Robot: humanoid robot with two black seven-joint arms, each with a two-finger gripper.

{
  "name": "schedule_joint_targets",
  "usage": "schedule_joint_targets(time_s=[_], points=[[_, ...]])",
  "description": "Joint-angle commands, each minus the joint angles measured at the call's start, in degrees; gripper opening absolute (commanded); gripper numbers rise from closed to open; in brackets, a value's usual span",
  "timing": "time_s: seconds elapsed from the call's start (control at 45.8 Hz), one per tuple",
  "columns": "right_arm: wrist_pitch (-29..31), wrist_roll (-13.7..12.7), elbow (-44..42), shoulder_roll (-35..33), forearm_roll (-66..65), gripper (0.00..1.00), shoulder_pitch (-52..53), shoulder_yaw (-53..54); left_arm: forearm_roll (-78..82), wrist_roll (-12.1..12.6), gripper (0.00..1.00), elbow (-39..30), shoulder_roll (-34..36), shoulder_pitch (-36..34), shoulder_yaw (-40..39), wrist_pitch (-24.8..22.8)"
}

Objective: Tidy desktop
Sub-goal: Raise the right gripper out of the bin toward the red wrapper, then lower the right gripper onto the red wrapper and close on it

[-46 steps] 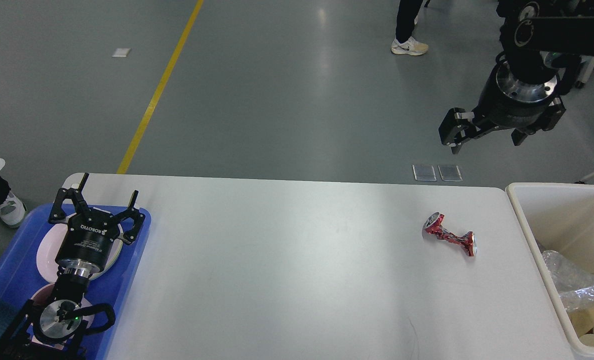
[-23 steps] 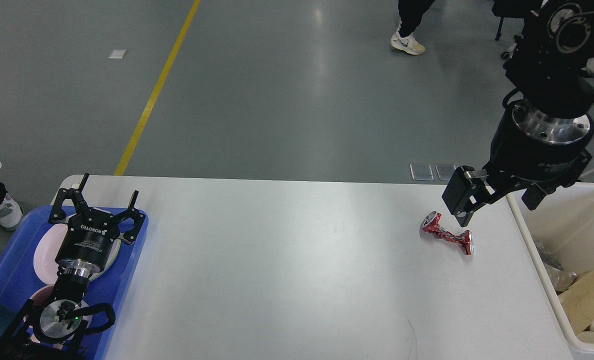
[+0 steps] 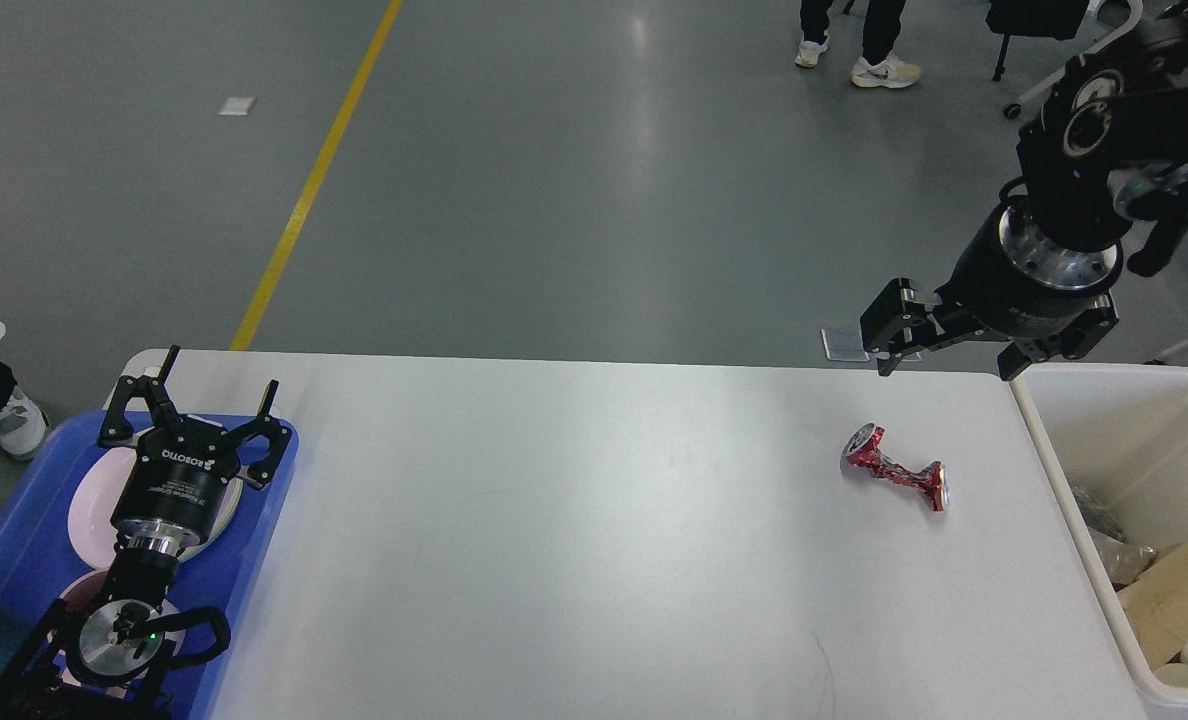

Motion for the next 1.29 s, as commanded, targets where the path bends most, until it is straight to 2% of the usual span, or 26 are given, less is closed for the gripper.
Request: schedule_joint_targets(time_s=[0.0,0.109,0.175,0.284,0.393,0.503,0.765,0.874,1.027,1.268], points=[[-0.85,10.69,-6.96,5.37,-8.72,0.95,-8.84,-1.07,0.04,0.00,0.96,0.01,0.07,0.01,0.00,-0.01],[-1.64,20.89,-15.65,7.92,-19.88,0.92,-17.01,-2.21,0.04,0.00,0.96,0.01,-0.02,0.01,0.00,-0.10],[-2.16,23.81,-22.50,10.72,-24.46,0.92,-23.51,-3.08,0.04,0.00,0.96,0.01,-0.02,0.01,0.00,-0.01],[-3.39,23.90,-35.07,14.51,-25.88,0.93,-33.53,-6.42,0.04,0.00,0.96,0.01,-0.02,0.01,0.00,-0.01],[-5.24,23.90,-46.32,14.34,-25.44,0.96,-41.97,-5.90,-0.05,0.00,0.96,0.01,-0.02,0.01,0.00,-0.01],[-6.03,23.81,-53.63,13.11,-21.15,0.96,-47.34,-5.29,-0.05,0.00,0.96,0.01,-0.02,0.01,0.00,-0.01],[-6.47,22.58,-63.47,9.15,-4.10,0.98,-57.01,-3.62,0.04,0.00,0.96,0.01,-0.02,0.01,0.00,-0.01],[-10.41,22.50,-66.64,8.63,3.03,0.99,-61.93,-0.55,0.04,0.00,0.96,0.01,0.07,0.01,0.00,-0.01],[-17.80,21.09,-67.70,9.06,4.36,0.99,-66.07,1.30,0.04,0.00,0.96,0.01,0.07,0.01,0.00,-0.01],[-21.85,20.56,-67.61,8.98,4.09,0.99,-69.76,1.39,0.04,0.00,0.96,0.01,0.07,0.01,0.00,-0.01]])
